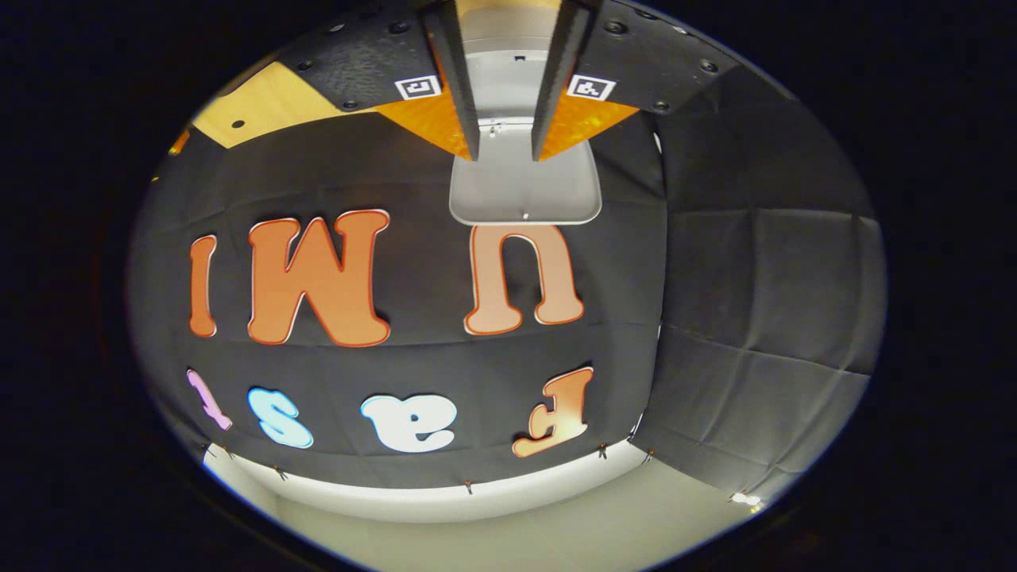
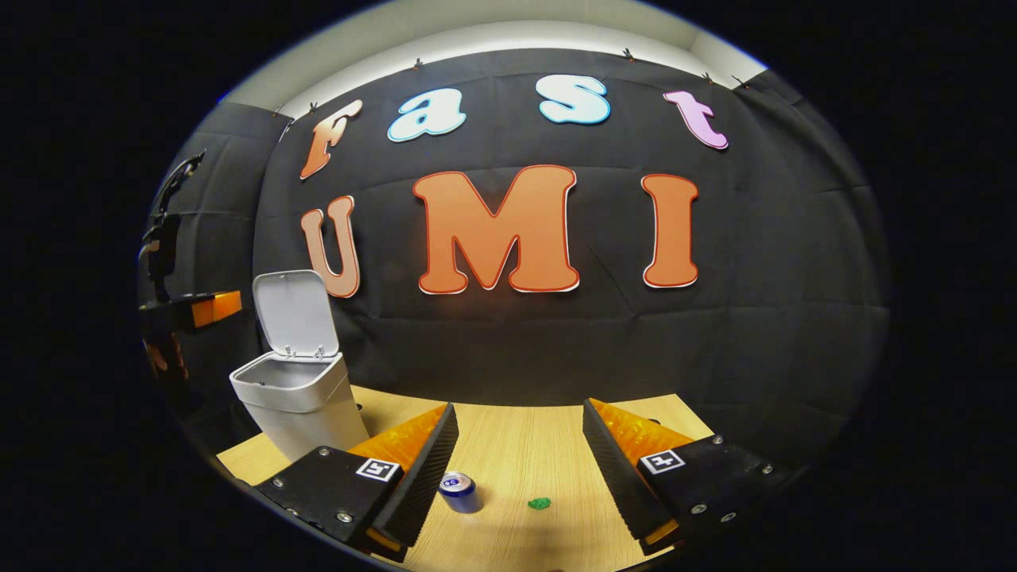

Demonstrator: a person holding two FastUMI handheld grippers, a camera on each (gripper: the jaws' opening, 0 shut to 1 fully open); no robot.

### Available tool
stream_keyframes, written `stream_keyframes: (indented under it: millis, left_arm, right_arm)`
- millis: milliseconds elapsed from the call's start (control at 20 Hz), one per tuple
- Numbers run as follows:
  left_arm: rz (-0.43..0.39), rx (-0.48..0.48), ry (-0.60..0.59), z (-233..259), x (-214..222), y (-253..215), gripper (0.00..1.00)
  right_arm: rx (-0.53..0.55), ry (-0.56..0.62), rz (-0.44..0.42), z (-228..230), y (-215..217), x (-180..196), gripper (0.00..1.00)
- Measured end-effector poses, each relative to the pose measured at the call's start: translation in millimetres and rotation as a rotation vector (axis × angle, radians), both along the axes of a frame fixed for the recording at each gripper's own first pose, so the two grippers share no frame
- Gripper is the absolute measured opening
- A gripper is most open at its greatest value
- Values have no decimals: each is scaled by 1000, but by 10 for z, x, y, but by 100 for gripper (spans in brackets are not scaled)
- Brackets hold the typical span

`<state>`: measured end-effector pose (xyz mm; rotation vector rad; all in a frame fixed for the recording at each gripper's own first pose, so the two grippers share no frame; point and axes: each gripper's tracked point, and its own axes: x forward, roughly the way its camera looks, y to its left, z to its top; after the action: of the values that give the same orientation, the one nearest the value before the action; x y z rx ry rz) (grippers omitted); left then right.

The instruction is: Press the lid of the desktop garbage bin to open it, pick up the crumpled paper on the desktop and throw it into the bin, then pick up the pop can on the desktop and drop it into the bin, and finally close the garbage bin lid.

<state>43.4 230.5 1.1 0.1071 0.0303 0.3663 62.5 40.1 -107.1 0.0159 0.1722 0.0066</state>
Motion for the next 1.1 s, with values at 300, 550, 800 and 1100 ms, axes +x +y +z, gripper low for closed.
stream_keyframes:
  millis: [300,550,800,1100]
  left_arm:
    - [-102,-40,-40,169,-229,-485,91]
    - [-170,-13,-98,425,-407,-880,93]
    - [-175,-52,-80,380,-510,-1076,92]
    - [-194,-58,-23,318,-574,-1293,92]
  right_arm:
    - [-23,32,3,-415,-77,85,94]
    - [-25,125,11,-1064,-116,199,94]
    - [-51,233,7,-1752,-204,356,94]
    - [-77,387,12,-2530,-258,484,95]
